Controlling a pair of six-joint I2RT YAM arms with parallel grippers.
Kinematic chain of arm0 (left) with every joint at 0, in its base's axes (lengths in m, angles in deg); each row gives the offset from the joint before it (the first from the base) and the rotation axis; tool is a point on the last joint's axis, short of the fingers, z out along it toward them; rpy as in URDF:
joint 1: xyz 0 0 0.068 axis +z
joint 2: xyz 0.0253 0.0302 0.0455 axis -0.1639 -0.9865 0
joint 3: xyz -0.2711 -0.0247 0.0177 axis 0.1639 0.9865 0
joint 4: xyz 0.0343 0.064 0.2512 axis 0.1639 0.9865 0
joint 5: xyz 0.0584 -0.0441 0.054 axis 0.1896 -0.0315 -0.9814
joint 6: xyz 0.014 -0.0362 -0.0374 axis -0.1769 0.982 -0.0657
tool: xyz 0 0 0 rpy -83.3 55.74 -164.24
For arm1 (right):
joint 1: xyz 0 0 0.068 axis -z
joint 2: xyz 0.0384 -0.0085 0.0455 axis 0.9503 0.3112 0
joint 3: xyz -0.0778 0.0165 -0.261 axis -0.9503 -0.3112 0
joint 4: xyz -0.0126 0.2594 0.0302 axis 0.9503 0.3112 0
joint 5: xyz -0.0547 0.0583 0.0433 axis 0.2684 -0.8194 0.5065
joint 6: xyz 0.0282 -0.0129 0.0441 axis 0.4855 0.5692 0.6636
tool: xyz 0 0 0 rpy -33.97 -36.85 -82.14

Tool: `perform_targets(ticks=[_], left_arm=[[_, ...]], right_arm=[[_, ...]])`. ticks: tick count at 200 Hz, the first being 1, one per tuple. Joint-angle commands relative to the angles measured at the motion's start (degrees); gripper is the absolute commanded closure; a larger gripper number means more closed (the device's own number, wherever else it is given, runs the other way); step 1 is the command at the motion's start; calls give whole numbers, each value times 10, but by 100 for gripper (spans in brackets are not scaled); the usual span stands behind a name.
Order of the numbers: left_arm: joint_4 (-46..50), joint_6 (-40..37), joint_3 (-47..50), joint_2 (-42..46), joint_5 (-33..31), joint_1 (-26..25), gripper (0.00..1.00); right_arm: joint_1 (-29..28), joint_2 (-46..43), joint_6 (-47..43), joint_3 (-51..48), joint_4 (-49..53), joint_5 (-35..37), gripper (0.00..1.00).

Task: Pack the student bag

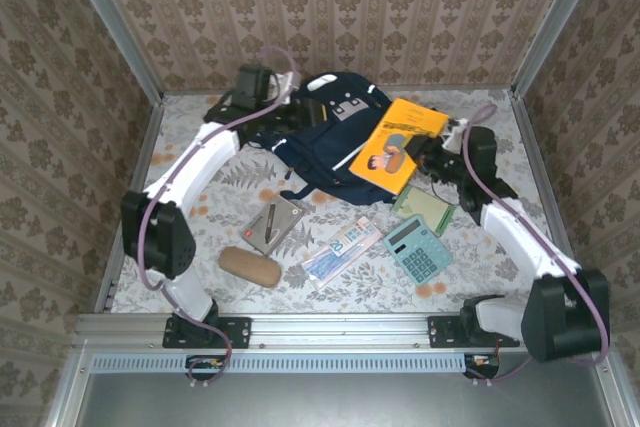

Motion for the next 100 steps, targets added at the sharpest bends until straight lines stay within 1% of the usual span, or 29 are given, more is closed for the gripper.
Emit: perform_targets(ticks=[1,26,41,72,100], left_arm=[[100,-100,-77,-66,-102,-49,48],[168,-164,-180,-160,-180,-101,51],[194,-195,-234,-211,-220,-128,52],[236,-233,-331,-297,-259,-166,52],[243,-263,-374,-347,-289,-187,51]], right_arm=[[27,-73,-37,-13,74,34,100],[74,-127,-43,-31,141,46,100],[101,-163,-42,-46,156,43,100],[135,-211,-54,-54,206,32,100],[145,-222,-57,-53,229,21,100]])
